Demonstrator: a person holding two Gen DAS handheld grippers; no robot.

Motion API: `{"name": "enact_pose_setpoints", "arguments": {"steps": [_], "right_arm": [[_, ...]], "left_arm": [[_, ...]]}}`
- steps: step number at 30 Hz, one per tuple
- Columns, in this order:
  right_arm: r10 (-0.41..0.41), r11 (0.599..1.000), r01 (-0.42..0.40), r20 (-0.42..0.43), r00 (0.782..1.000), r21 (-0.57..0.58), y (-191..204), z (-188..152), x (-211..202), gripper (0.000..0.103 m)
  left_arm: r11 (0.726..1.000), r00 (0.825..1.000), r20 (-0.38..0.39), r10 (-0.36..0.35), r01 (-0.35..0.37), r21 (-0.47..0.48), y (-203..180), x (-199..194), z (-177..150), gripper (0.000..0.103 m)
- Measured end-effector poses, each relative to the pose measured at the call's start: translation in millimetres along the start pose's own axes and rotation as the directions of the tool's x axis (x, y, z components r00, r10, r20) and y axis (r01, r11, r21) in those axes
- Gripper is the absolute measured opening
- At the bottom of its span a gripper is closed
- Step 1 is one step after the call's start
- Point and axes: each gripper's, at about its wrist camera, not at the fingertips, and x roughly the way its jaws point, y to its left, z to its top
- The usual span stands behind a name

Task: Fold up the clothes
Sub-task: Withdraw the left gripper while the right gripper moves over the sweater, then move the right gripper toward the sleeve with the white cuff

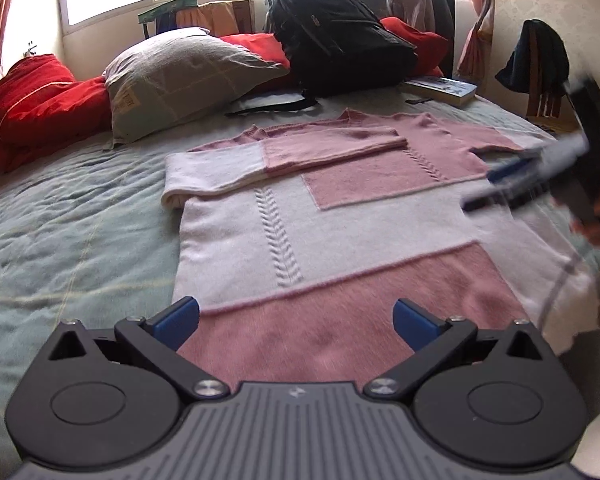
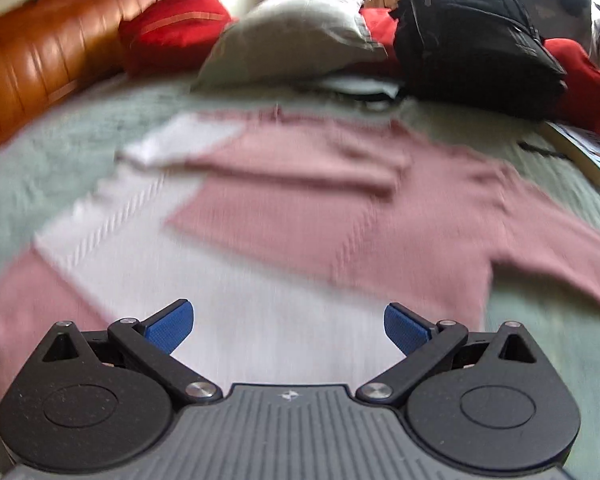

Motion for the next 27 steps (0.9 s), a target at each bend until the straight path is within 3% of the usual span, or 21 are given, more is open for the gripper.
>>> {"name": "enact_pose_setpoints", "arguments": {"steps": [7,14,21,27], "right_arm": [[-0.058,0.998,0.058,-0.003,0.998,-0.014,24,-65,-22,0.103],[-0.120,0.986,0.114,0.050,0.991,0.119,24,-102,-37,0.103],[-0.170,0.979,0.159,0.080,0.982,0.131,31,-108,-36,0.103],[-0.169,0.979,0.156,0.101,0.980,0.129,32,-111,-37,0.103]], "left_arm": [[1.000,1.000,-0.011,0.006,-0.007,-0.015,-9,-23,-12,0.102],[0.998,0.998,-0.008,-0.059,0.059,-0.025,-7,-25,-24,0.102],[0.989,0.990,-0.004,-0.144,0.144,-0.046,-16,10,-28,0.102],[0.981,0.981,-0.068,-0.182,0.177,-0.075,-28,37,-39,0.102]]}}
